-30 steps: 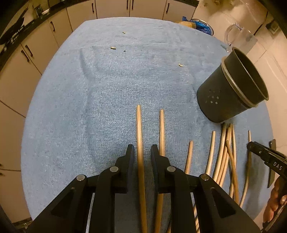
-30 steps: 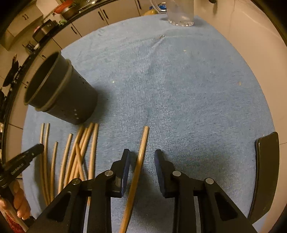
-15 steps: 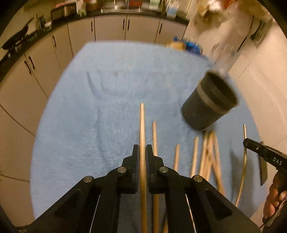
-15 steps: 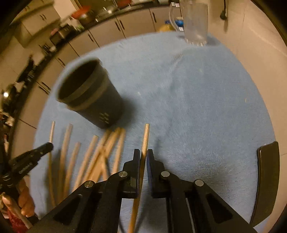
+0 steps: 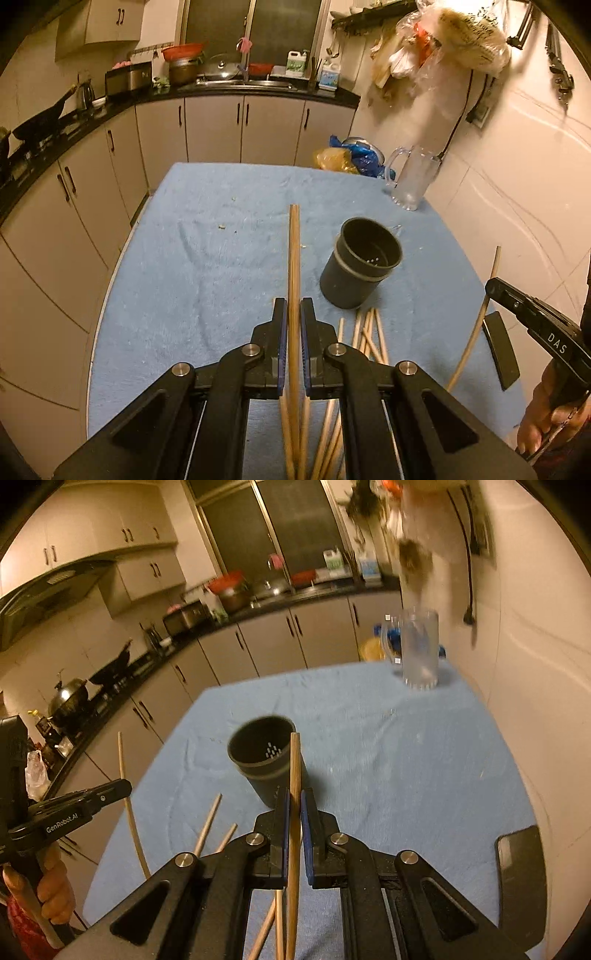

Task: Organize utensils
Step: 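Lift the chopstick upright with the left gripper while the right gripper carries its chopstick over the grey cup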

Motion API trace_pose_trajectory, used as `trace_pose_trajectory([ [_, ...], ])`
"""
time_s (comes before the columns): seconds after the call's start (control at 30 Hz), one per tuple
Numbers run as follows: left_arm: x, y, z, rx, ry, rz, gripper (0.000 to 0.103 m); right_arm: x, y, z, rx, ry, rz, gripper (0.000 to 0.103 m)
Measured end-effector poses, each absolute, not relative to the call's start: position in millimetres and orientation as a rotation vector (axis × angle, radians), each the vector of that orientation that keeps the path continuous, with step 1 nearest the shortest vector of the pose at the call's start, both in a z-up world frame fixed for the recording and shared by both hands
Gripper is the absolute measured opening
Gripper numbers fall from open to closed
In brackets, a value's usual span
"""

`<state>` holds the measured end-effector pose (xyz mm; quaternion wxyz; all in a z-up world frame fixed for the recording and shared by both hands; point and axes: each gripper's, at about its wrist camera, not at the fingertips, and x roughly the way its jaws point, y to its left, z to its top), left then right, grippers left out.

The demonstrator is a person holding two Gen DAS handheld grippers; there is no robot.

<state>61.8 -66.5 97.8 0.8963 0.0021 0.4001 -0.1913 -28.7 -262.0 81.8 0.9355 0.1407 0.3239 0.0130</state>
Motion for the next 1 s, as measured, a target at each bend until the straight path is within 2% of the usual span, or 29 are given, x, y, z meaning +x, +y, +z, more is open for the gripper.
trace_pose_trajectory([
  [0.5, 45.7, -72.8, 119.3, 0.021, 0.781, -0.414, 0.006, -59.0, -268.7, 107.4, 0.271, 0.533, 0.040, 0.006],
  [1.0, 56.6, -86.0, 149.8, 0.029, 0.737, -0.426, 0.006, -49.5, -280.7, 139.9, 0.309, 0.467, 0.053, 0.006],
])
